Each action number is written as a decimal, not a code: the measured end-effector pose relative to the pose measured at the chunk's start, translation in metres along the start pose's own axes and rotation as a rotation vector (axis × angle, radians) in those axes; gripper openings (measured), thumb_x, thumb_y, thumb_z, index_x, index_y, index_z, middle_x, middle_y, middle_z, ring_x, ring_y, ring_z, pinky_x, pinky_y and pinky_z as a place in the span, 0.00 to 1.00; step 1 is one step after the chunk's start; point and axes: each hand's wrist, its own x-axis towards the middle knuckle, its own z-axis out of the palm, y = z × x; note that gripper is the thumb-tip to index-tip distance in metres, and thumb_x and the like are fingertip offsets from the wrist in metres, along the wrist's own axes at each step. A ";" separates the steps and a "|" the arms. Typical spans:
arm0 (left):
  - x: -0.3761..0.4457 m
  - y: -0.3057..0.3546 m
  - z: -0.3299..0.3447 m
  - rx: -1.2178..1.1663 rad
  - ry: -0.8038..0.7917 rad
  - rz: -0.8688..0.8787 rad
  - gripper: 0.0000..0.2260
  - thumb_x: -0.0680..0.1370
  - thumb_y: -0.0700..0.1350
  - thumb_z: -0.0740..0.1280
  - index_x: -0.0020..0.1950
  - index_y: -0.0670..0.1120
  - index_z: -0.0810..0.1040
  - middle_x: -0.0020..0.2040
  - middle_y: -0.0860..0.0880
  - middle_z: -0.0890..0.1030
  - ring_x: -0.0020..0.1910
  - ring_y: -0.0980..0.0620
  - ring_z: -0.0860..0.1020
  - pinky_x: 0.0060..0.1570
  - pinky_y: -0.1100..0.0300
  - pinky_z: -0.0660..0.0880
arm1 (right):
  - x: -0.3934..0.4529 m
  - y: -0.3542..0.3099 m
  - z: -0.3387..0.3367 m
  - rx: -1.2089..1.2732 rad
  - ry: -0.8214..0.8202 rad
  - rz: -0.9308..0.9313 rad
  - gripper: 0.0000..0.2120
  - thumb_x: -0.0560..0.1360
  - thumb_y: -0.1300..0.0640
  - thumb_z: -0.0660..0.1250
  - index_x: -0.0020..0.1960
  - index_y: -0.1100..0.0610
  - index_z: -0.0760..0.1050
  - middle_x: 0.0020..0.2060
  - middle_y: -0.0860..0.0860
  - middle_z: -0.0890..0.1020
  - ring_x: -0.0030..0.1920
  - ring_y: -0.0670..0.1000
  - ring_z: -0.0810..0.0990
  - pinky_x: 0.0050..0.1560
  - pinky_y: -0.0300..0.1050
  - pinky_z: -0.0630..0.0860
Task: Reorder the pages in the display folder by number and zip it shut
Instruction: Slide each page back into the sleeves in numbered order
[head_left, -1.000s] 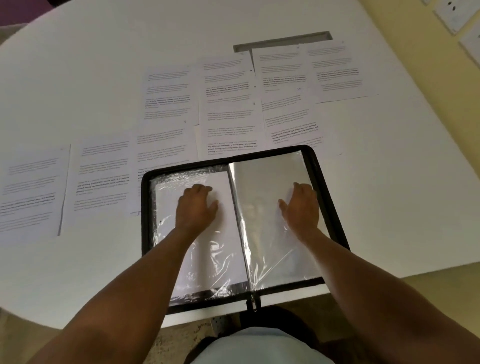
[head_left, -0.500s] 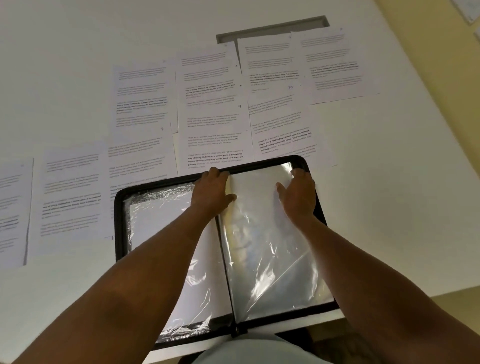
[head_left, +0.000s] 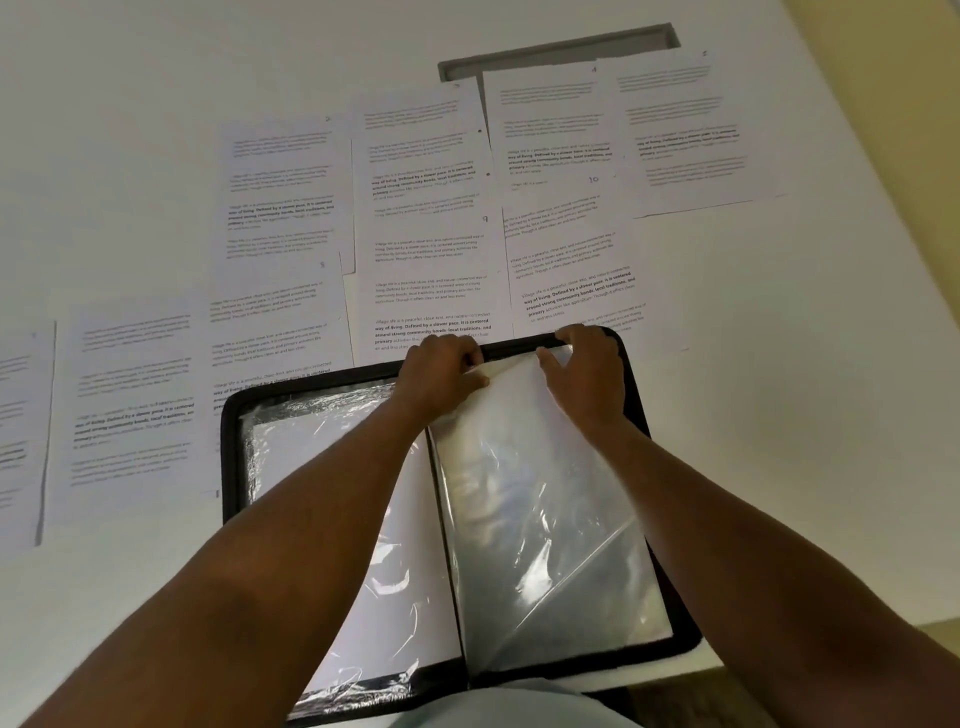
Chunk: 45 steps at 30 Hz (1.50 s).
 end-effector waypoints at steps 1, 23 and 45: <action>0.003 0.002 -0.001 -0.006 -0.023 0.010 0.09 0.72 0.50 0.75 0.44 0.50 0.77 0.38 0.54 0.75 0.42 0.50 0.75 0.41 0.58 0.68 | 0.005 -0.002 0.000 0.000 -0.014 -0.016 0.16 0.74 0.50 0.71 0.56 0.58 0.78 0.51 0.55 0.81 0.54 0.55 0.76 0.54 0.50 0.74; 0.014 -0.002 0.003 0.174 0.083 0.424 0.08 0.79 0.42 0.64 0.49 0.42 0.83 0.47 0.45 0.79 0.46 0.45 0.75 0.43 0.51 0.74 | 0.046 -0.009 -0.006 0.043 0.003 -0.054 0.14 0.77 0.51 0.67 0.58 0.58 0.78 0.54 0.52 0.83 0.57 0.53 0.78 0.60 0.52 0.74; 0.072 -0.179 -0.143 -0.301 0.701 -0.551 0.20 0.75 0.49 0.70 0.63 0.39 0.76 0.56 0.41 0.80 0.56 0.45 0.78 0.55 0.61 0.69 | 0.137 -0.179 0.094 0.195 -0.237 -0.389 0.14 0.78 0.58 0.67 0.61 0.62 0.78 0.55 0.57 0.83 0.53 0.54 0.81 0.58 0.44 0.75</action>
